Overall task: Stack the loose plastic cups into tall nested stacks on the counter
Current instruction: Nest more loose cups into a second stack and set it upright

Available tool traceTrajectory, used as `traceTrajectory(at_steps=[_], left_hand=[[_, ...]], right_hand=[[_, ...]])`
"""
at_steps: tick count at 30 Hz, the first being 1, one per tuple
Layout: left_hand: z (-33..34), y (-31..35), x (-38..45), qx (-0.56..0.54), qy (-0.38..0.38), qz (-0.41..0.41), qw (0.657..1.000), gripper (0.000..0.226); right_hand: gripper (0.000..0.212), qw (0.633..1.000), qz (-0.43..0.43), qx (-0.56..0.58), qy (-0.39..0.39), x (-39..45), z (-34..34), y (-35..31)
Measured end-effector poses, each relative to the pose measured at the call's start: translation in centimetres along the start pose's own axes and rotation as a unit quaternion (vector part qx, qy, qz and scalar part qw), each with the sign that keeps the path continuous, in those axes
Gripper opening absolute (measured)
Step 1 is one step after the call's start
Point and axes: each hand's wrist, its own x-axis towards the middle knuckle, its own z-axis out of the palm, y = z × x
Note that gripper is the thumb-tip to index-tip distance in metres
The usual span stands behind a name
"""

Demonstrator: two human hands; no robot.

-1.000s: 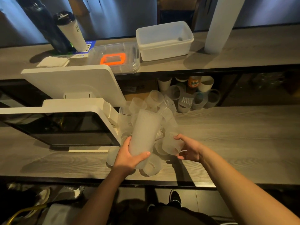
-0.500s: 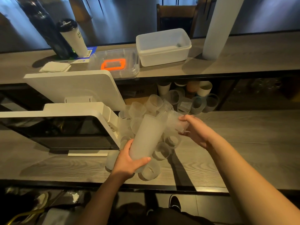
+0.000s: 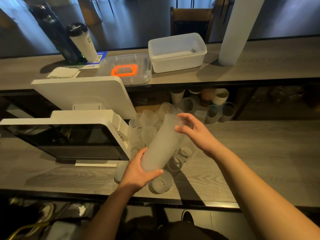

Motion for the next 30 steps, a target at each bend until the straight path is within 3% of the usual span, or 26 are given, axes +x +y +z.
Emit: traceTrajectory(at_steps=[6,8,10,13,18,24,30], left_hand=[[0.0,0.0,0.4,-0.021,0.036,0.006,0.999,0.087],[-0.1,-0.1,0.6,-0.023,0.041,-0.001,0.999,0.083],[-0.1,-0.1,0.7,-0.030,0.046,-0.010,0.998,0.082],[0.2,0.2,0.6,-0.043,0.049,-0.019,0.998,0.081],[0.7,0.5,0.7,-0.047,0.046,-0.028,0.997,0.081],[0.7,0.6,1.1,-0.039,0.047,-0.053,0.997,0.088],[1.0,1.1,1.6,-0.038,0.059,-0.071,0.995,0.090]], right_hand=[[0.069,0.993,0.033,0.026,-0.115,-0.6,1.9,1.2],[0.074,0.993,0.035,0.064,-0.092,-0.2,1.7,1.9],[0.072,0.996,0.050,0.075,-0.013,0.4,1.1,3.1],[0.060,0.996,0.065,0.000,0.060,1.2,0.0,6.3],[0.091,0.973,0.069,-0.216,-0.040,0.5,-1.3,11.8],[0.113,0.961,0.064,-0.266,-0.037,0.6,-0.7,14.1],[0.100,0.955,0.078,-0.283,-0.045,1.6,-0.1,14.5]])
